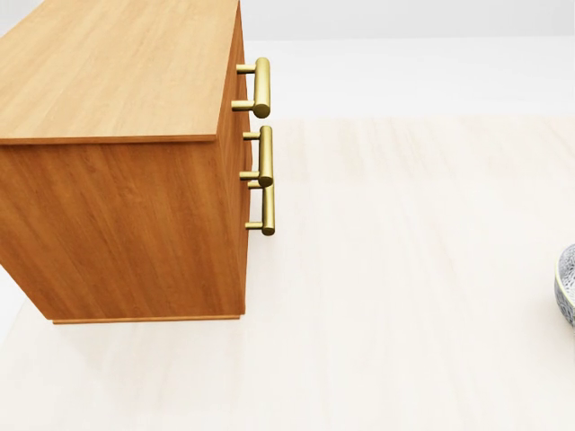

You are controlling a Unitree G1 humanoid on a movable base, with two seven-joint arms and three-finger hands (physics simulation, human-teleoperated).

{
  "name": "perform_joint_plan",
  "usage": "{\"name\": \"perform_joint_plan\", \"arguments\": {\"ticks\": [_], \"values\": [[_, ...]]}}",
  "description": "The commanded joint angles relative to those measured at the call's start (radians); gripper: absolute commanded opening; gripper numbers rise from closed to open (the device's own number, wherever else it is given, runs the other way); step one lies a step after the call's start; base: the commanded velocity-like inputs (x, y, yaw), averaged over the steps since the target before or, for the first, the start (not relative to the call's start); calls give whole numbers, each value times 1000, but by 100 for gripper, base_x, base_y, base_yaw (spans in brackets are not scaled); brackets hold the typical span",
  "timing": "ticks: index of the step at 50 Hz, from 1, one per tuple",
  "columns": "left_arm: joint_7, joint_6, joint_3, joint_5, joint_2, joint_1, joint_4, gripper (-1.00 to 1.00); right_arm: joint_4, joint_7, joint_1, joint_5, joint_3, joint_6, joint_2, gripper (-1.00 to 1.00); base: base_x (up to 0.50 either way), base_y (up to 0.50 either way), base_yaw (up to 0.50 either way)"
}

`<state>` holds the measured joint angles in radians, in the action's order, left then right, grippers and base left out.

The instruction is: Put the bowl on top of the cabinet.

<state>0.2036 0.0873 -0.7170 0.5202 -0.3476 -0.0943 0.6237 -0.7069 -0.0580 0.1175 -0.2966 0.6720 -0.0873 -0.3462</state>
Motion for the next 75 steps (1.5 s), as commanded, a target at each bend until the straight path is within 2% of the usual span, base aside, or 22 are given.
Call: {"name": "perform_joint_plan", "arguments": {"ticks": [1,3,4,5,8,11,22,31,41,46,55,66,75], "values": [[1,0,0,-2,-2,-2,1,100,436,122,191,268,-126,0,-230,100,0,0,0],[2,0,-9,6,-6,-3,2,100,501,167,212,337,-164,0,-256,100,0,0,0],[6,0,5,-9,-6,-8,-5,100,1321,445,592,939,-794,0,-679,100,0,0,0],[6,0,6,-12,-8,-10,-8,100,1639,415,791,1113,-803,0,-612,100,0,0,0],[6,0,0,-7,-8,-8,-5,100,1755,418,869,1334,-700,0,-566,100,0,0,0],[7,0,-1,-7,-8,-8,-6,100,1789,431,902,1423,-635,0,-547,100,0,0,0],[9,0,-8,0,-14,-8,-11,100,1857,430,921,1533,-596,0,-545,100,0,0,0],[9,0,-8,0,-13,-7,-13,100,1896,442,925,1556,-594,0,-566,100,0,0,0],[8,0,-9,1,-13,-5,-9,100,1903,432,859,1517,-579,0,-562,100,0,0,0],[8,0,-9,0,-12,-4,-6,100,1895,441,864,1508,-582,0,-572,100,0,0,0],[5,0,-9,-1,-11,-5,-13,100,1909,424,852,1493,-591,0,-527,100,0,0,0],[4,0,-6,-5,-7,-3,-14,100,1916,429,835,1468,-597,0,-505,100,0,0,0],[2,0,-6,-6,-6,-1,-14,100,1887,489,801,1441,-594,0,-484,100,0,0,0]]}}
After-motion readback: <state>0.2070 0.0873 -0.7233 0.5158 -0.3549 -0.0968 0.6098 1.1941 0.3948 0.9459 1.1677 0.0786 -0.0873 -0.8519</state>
